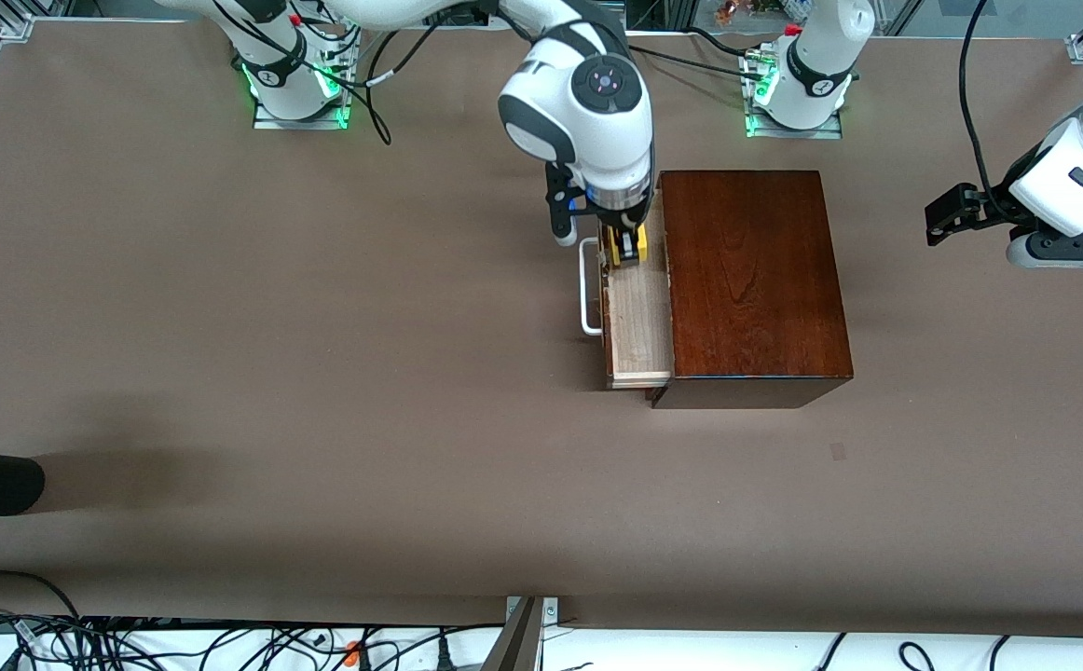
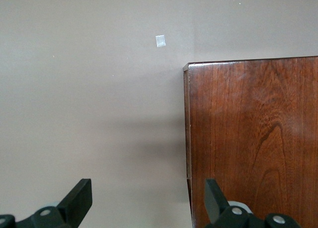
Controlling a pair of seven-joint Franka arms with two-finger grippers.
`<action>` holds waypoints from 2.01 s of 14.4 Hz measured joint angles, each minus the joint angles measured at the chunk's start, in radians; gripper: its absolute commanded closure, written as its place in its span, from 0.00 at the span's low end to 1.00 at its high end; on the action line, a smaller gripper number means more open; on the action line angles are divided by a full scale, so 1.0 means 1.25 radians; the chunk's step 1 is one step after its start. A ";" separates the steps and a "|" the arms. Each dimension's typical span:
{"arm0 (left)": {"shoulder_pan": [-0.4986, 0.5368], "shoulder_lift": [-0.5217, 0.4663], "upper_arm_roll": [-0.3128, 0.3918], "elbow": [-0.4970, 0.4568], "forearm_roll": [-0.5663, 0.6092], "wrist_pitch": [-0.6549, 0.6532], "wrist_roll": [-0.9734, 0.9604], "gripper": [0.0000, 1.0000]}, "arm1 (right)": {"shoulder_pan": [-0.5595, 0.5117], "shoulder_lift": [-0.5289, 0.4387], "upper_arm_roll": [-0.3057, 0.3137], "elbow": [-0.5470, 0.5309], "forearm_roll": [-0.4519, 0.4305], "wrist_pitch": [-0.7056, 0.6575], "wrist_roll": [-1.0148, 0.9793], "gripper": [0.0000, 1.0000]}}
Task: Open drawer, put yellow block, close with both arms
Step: 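Lower the cube into the drawer, open the right gripper and withdraw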
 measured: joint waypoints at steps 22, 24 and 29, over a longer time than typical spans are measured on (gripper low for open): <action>-0.004 0.001 -0.027 0.019 0.000 -0.034 0.000 0.00 | -0.041 -0.065 -0.032 0.159 0.079 -0.252 -0.075 0.00; -0.007 0.004 -0.043 0.027 0.000 -0.057 0.000 0.00 | -0.087 -0.118 -0.035 0.159 0.091 -0.336 -0.204 0.00; -0.012 0.034 -0.129 0.040 -0.028 -0.113 0.003 0.00 | -0.209 -0.203 -0.072 0.152 0.092 -0.563 -0.666 0.00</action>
